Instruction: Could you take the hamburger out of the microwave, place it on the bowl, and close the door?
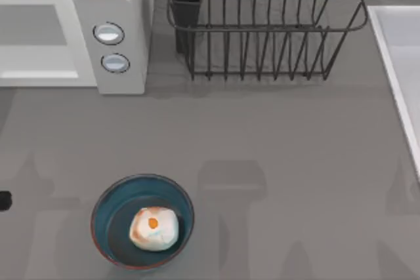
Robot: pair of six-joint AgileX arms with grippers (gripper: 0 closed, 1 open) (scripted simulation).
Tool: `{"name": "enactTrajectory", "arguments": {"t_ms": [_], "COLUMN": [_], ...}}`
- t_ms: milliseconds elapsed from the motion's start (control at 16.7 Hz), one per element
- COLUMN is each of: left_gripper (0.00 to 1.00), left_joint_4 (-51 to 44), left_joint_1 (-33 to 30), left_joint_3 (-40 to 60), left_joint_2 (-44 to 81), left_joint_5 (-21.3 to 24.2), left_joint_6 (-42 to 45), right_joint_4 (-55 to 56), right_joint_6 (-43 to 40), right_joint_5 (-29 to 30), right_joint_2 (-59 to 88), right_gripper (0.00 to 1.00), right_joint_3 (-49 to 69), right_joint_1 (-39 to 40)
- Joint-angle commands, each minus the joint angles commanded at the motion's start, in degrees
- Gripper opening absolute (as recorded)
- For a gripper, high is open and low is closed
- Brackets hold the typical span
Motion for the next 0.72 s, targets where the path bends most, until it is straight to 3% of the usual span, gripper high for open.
{"name": "enactTrajectory", "arguments": {"t_ms": [300,600,720], "left_gripper": [0.00,0.00,0.00], "left_joint_4": [1.1,1.2,0.8], "left_joint_1": [9.6,10.2,12.3], "left_joint_3": [-1.8,-1.7,-1.6], "left_joint_2": [-0.7,-0.6,-0.7], "left_joint_5": [9.6,10.2,12.3], "left_joint_6": [0.0,0.0,0.0], "right_joint_4": [0.0,0.0,0.0], "right_joint_6": [0.0,0.0,0.0], "right_joint_5": [0.0,0.0,0.0], "right_joint_2": [0.0,0.0,0.0], "right_gripper": [1.00,1.00,1.00], "right_joint_3": [0.0,0.0,0.0], "right_joint_1": [0.0,0.0,0.0]}}
